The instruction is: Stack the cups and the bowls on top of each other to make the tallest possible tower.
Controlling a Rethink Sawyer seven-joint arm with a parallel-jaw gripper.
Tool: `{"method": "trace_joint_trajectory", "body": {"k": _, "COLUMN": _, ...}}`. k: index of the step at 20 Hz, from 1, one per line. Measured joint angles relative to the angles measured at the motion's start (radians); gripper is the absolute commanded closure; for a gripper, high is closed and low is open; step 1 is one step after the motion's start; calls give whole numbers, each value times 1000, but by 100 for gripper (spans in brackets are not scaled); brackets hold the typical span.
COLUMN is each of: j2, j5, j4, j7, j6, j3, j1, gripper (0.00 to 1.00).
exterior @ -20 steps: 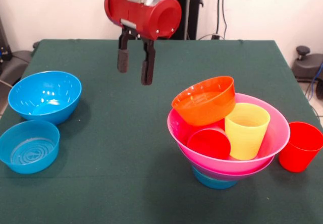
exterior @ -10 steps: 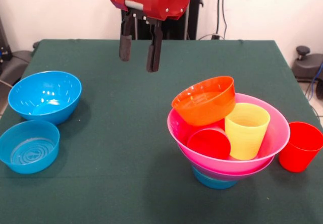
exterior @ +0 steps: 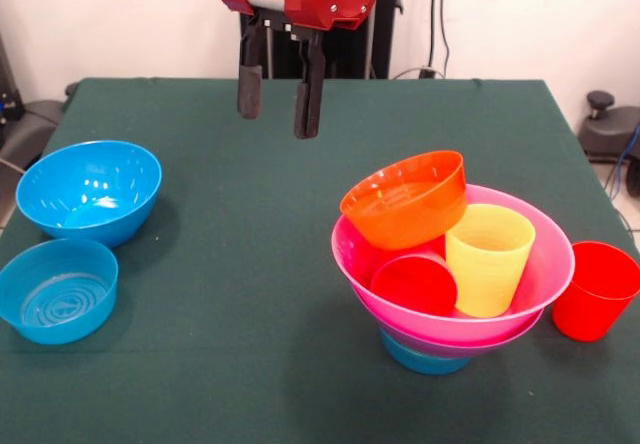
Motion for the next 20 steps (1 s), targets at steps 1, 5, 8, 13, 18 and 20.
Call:
{"method": "trace_joint_trajectory", "body": {"k": 1, "j2": 1, "j5": -5, "j4": 1, "j7": 0, "j6": 0, "j3": 11, "j1": -7, "gripper": 0}}
{"method": "trace_joint_trajectory", "body": {"k": 5, "j2": 8, "j5": -18, "j4": 2, "j7": 0, "j6": 0, "j3": 46, "j1": -36, "gripper": 0}}
{"method": "trace_joint_trajectory", "body": {"k": 8, "j2": 17, "j5": -37, "j4": 5, "j7": -3, "j6": 0, "j3": 90, "j1": -80, "gripper": 0}}
{"method": "trace_joint_trajectory", "body": {"k": 13, "j2": 35, "j5": -72, "j4": 15, "j7": -29, "j6": 0, "j3": 150, "j1": -149, "gripper": 0}}
{"method": "trace_joint_trajectory", "body": {"k": 18, "j2": 50, "j5": -103, "j4": 33, "j7": -72, "j6": 0, "j3": 205, "j1": -213, "gripper": 0}}
{"method": "trace_joint_trajectory", "body": {"k": 20, "j2": 56, "j5": -114, "j4": 42, "j7": -91, "j6": 0, "j3": 226, "j1": -236, "gripper": 0}}
